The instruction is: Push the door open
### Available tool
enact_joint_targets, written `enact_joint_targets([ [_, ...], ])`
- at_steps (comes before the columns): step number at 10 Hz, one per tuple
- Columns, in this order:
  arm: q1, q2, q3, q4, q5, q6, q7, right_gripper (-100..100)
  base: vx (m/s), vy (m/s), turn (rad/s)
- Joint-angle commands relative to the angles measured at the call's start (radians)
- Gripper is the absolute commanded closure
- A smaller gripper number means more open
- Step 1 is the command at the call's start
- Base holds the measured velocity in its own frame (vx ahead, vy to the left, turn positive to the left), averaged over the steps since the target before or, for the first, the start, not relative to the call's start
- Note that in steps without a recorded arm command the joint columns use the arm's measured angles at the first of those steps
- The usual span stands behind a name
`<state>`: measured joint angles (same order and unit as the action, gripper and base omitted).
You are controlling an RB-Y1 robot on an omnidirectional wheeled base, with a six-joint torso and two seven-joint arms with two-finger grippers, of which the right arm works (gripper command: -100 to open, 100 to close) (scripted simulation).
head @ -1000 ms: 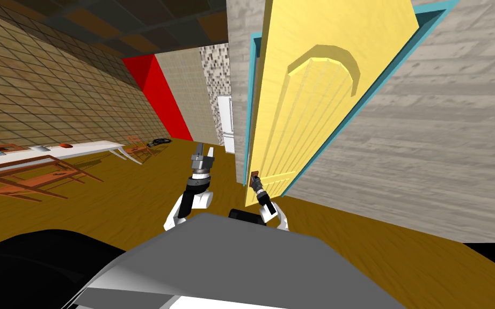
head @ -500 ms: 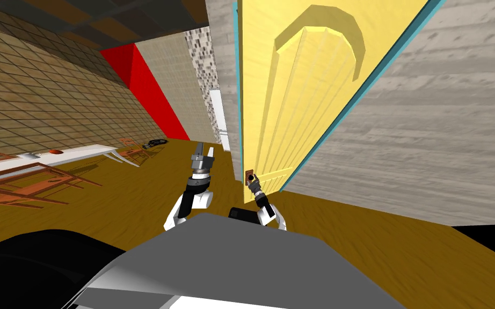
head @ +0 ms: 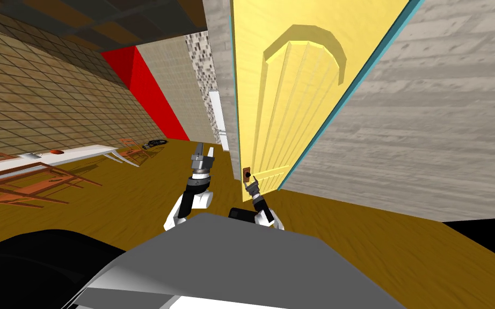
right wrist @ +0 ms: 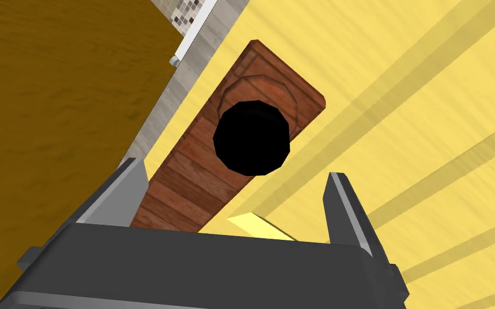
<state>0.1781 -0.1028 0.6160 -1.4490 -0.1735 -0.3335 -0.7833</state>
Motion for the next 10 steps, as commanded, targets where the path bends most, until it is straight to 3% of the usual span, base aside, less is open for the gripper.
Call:
enact_joint_targets([
  [1, 0.023, 0.010, 0.015, -0.013, -0.039, -0.003, -0.050, -100, -0.053, -0.057, -0.019],
  [2, 0.023, 0.010, 0.015, -0.013, -0.039, -0.003, -0.059, -100, -0.037, -0.047, -0.005],
  [5, 0.073, 0.031, 0.046, -0.044, -0.112, -0.005, -0.152, -100, -0.050, -0.068, -0.016],
  [6, 0.073, 0.031, 0.046, -0.044, -0.112, -0.005, -0.161, -100, -0.044, -0.056, 0.000],
  [10, 0.123, 0.054, 0.075, -0.075, -0.184, -0.008, -0.261, -100, -0.034, -0.051, -0.012],
])
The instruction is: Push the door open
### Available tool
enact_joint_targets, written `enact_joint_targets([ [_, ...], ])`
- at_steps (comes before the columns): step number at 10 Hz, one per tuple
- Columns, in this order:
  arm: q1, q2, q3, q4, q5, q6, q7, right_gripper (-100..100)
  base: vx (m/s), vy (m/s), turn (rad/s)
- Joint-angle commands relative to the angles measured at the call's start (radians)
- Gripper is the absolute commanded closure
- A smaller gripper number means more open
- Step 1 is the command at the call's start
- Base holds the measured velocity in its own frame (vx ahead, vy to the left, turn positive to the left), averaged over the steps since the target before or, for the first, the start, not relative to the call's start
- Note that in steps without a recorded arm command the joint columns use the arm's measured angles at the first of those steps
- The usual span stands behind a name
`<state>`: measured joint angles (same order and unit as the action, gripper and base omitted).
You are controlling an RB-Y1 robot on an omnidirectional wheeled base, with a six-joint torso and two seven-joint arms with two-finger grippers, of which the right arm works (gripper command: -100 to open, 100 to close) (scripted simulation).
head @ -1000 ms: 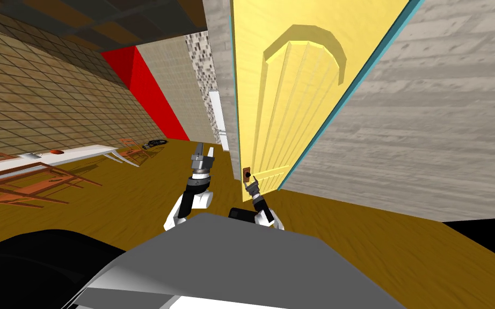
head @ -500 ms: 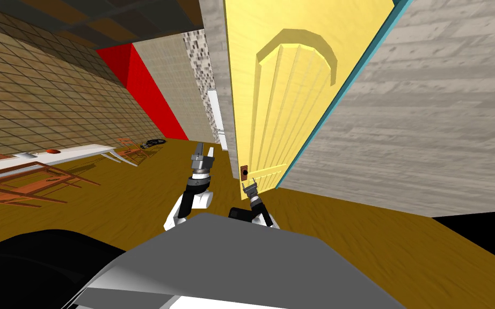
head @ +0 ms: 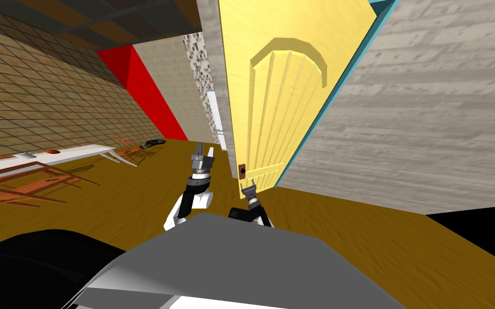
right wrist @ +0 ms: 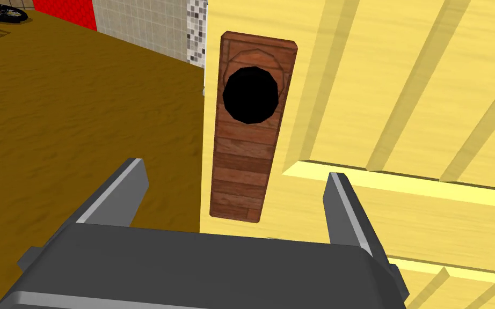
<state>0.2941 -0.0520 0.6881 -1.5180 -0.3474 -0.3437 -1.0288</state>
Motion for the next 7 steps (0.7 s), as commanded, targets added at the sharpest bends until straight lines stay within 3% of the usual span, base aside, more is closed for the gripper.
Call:
enact_joint_targets([
  [1, 0.013, 0.007, 0.008, -0.011, -0.020, 0.002, -0.029, -100, -0.033, -0.046, -0.006],
  [2, 0.007, 0.005, 0.005, -0.004, -0.012, 0.000, -0.018, -100, -0.016, -0.019, 0.001],
  [4, -0.002, -0.005, -0.002, 0.006, -0.016, 0.002, -0.019, -100, 0.163, 0.077, 0.026],
  [7, -0.017, 0.013, -0.013, 0.020, -0.019, 0.006, -0.015, -100, 0.208, 0.083, 0.019],
])
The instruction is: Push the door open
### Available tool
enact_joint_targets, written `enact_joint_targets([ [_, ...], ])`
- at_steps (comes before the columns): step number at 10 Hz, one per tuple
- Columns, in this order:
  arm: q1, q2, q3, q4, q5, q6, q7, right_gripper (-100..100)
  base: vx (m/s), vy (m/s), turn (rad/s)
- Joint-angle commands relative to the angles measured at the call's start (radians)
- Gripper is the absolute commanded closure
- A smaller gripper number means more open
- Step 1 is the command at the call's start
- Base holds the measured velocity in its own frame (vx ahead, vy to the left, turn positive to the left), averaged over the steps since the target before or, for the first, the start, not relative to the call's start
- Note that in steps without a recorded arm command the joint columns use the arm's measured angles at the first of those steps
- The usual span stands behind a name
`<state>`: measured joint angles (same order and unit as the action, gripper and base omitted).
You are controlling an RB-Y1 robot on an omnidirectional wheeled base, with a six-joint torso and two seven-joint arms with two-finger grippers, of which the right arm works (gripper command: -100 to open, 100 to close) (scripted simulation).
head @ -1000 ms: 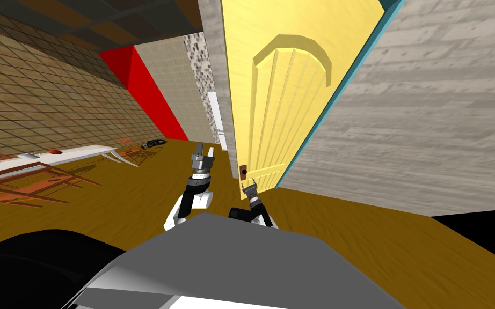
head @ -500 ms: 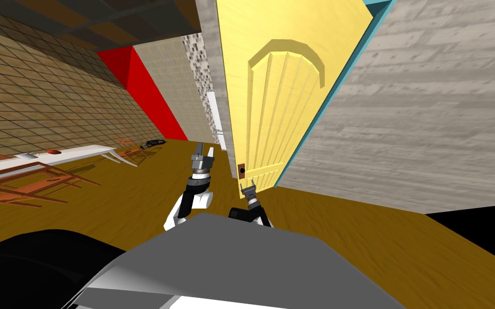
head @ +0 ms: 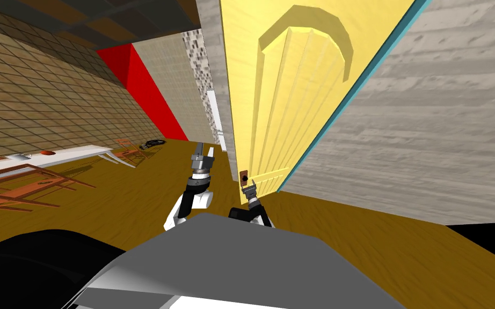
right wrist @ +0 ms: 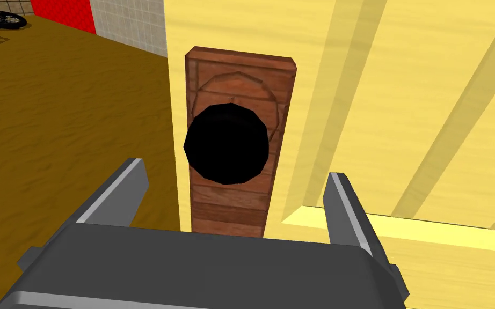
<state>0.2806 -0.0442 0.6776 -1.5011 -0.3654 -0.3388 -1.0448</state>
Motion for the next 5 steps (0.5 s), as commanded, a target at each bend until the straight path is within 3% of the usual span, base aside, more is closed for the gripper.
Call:
enact_joint_targets([
  [1, -0.007, 0.015, -0.005, 0.006, -0.001, 0.002, 0.002, -100, 0.209, 0.134, 0.024],
  [2, -0.006, 0.010, -0.004, 0.006, -0.001, 0.001, 0.001, -100, 0.089, 0.065, -0.005],
  [3, -0.006, 0.010, -0.004, 0.006, -0.001, 0.001, 0.001, 100, -0.008, -0.009, 0.004],
  [5, -0.006, 0.010, -0.004, 0.006, -0.001, 0.001, 0.001, 100, -0.031, -0.019, 0.008],
])
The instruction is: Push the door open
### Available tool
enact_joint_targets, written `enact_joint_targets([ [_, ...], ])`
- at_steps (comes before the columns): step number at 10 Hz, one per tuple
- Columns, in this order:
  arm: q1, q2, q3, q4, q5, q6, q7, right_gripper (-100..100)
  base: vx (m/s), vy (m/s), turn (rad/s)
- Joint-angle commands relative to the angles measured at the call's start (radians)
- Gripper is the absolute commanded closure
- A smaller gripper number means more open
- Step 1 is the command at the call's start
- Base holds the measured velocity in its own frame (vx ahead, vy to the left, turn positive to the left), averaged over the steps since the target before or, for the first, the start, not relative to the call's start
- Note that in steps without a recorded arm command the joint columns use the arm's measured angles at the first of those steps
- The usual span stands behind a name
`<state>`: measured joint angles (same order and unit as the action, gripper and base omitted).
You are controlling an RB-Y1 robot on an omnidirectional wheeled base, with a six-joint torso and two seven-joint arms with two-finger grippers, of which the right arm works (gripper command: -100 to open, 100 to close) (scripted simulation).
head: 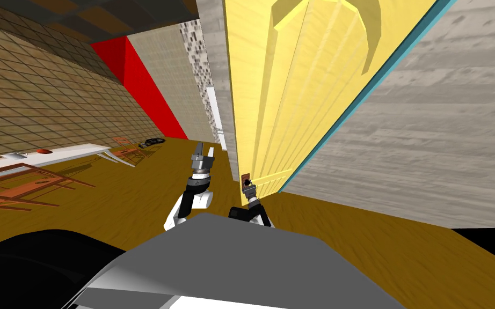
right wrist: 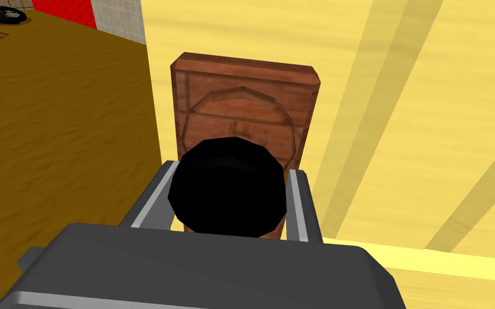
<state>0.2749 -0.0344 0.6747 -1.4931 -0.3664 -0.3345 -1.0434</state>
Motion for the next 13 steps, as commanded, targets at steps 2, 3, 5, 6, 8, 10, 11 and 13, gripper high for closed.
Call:
enact_joint_targets([
  [2, 0.000, 0.000, -0.001, -0.002, 0.000, -0.003, 0.000, 100, -0.014, -0.010, 0.000],
  [3, 0.000, 0.000, -0.001, -0.002, 0.000, -0.003, 0.000, 100, 0.000, 0.000, 0.000],
  [5, 0.002, -0.015, -0.017, 0.010, -0.007, -0.001, -0.011, 100, -0.045, -0.065, 0.287],
  [6, 0.001, -0.023, -0.029, 0.015, -0.012, -0.004, -0.019, 100, -0.118, -0.128, 0.385],
  [8, 0.000, -0.044, -0.058, 0.027, -0.025, -0.010, -0.038, 100, -0.170, -0.140, 0.361],
  [10, -0.001, -0.062, -0.084, 0.037, -0.036, -0.016, -0.055, 100, -0.149, -0.094, 0.287],
  [11, -0.002, -0.069, -0.094, 0.042, -0.041, -0.018, -0.062, 100, -0.135, -0.090, 0.260],
  [13, -0.003, -0.091, -0.126, 0.054, -0.054, -0.025, -0.082, 100, -0.149, -0.074, 0.305],
])
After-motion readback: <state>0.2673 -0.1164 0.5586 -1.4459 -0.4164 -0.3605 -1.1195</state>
